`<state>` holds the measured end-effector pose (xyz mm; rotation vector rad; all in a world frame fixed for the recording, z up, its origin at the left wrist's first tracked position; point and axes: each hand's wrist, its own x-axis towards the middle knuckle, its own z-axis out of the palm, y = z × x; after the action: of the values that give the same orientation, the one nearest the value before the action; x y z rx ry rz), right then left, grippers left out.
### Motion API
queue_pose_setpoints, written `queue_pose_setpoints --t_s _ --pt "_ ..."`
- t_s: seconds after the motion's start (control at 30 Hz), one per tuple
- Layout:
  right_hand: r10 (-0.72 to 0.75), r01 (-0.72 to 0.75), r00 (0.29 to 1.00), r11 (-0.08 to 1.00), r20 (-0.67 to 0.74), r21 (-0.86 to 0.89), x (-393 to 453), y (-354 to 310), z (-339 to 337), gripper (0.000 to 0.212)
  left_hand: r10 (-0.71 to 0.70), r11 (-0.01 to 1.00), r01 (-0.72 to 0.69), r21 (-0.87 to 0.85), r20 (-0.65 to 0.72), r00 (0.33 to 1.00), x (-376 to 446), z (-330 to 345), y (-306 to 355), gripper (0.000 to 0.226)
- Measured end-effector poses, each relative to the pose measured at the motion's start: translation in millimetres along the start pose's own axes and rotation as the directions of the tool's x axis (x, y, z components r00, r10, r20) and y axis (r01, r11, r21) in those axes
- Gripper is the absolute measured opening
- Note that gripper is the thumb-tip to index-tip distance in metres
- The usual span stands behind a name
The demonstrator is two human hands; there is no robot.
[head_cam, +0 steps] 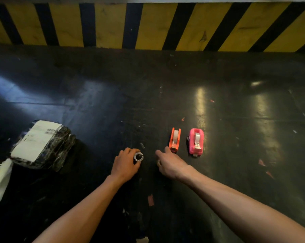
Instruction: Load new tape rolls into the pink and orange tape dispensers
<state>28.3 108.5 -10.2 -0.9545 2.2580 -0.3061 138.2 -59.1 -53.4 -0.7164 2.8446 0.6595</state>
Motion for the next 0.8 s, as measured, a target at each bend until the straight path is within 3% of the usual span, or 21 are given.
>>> queue_pose_setpoints --t_s 0.17,0.5,0.7,0.8 --pt "-0.053 0.050 0.989 0.999 -0.135 -0.019 44 -19 -22 0.044 -0.098 0.994 0.097 -0.044 -0.019 0.995 44 -21 0 0.052" --pt "0.070 -0.073 0.991 0.997 -0.116 -0.023 83 -15 -21 0.036 -0.121 0.993 0.122 -0.001 0.092 0.988 78 -18 9 0.058" --pt "0.113 -0.112 0.993 0.993 -0.027 0.020 80 -17 -29 0.058 -0.188 0.978 0.198 -0.060 0.146 0.971 77 -21 15 0.077" --pt "0.095 -0.088 0.991 0.994 -0.093 0.071 67 -17 -28 0.064 -0.253 0.945 0.277 -0.174 0.144 0.957 70 -25 22 0.092"
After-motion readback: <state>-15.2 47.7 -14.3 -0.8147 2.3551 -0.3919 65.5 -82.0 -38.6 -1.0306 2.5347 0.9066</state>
